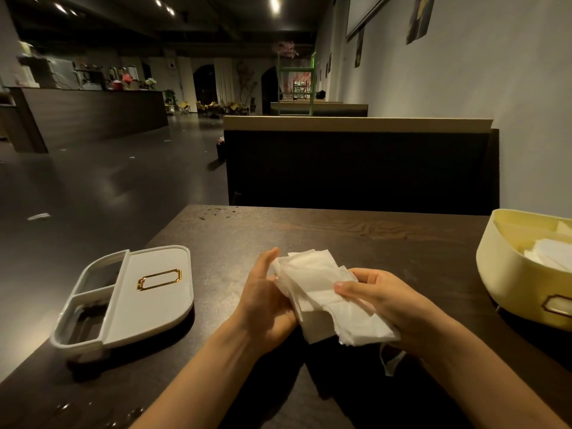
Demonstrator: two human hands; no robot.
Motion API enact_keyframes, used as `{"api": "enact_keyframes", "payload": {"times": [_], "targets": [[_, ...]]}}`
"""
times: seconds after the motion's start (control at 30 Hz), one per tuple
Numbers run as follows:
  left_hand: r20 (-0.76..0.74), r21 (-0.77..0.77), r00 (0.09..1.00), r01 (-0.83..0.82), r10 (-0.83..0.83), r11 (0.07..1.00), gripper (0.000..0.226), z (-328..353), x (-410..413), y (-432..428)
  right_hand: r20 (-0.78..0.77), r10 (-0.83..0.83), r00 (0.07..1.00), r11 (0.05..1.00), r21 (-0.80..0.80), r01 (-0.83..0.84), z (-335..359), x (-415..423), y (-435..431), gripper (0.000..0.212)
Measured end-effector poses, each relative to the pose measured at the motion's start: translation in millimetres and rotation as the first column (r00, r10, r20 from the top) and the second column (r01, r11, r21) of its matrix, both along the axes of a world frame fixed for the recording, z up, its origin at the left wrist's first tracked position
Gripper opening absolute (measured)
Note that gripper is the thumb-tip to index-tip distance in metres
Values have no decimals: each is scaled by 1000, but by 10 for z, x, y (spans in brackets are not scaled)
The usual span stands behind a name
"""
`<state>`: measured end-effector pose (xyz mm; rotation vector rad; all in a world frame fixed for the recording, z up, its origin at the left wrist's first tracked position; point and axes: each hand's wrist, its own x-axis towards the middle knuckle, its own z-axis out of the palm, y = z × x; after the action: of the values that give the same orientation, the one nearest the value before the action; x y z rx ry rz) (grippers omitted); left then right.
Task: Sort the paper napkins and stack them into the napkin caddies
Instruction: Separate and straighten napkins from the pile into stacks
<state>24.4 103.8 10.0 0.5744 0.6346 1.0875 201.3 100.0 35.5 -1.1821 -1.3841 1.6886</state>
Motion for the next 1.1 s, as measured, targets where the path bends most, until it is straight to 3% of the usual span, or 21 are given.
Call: {"api": "enact_keyframes", "payload": {"times": [0.2, 0.33, 0.5, 0.6, 0.77, 0.93, 1.1], "targets": [[-52, 99, 994, 98, -93, 990, 40, 50, 20, -46, -32, -56, 998, 993, -108, 52, 2, 36, 36, 24], [-101, 79, 993, 76, -68, 994, 29, 22, 59, -60, -25, -28, 999, 999, -39, 27, -40, 10, 35, 26], [-228, 36, 972, -46, 53, 998, 32, -89, 48, 6, 17, 42, 999, 999, 16, -42, -55, -22, 1, 40], [-195, -1, 971, -138, 135, 990, 26, -76, -15, 55, -68, 113, 991, 993, -29, -115, -46, 21, 15, 52], [-70, -111, 964, -265, 258, 958, 20, -16, -86, 74, -79, 166, 983, 986, -12, -167, -46, 48, 8, 40], [13, -146, 938, -341, 346, 929, 21, 17, -184, 120, -40, 75, 996, 996, 50, -73, 3, 101, 5, 31], [-4, -104, 935, -354, 356, 929, 18, 17, -191, 105, -233, -26, 972, 996, 72, 44, 68, 231, 60, 35]]}}
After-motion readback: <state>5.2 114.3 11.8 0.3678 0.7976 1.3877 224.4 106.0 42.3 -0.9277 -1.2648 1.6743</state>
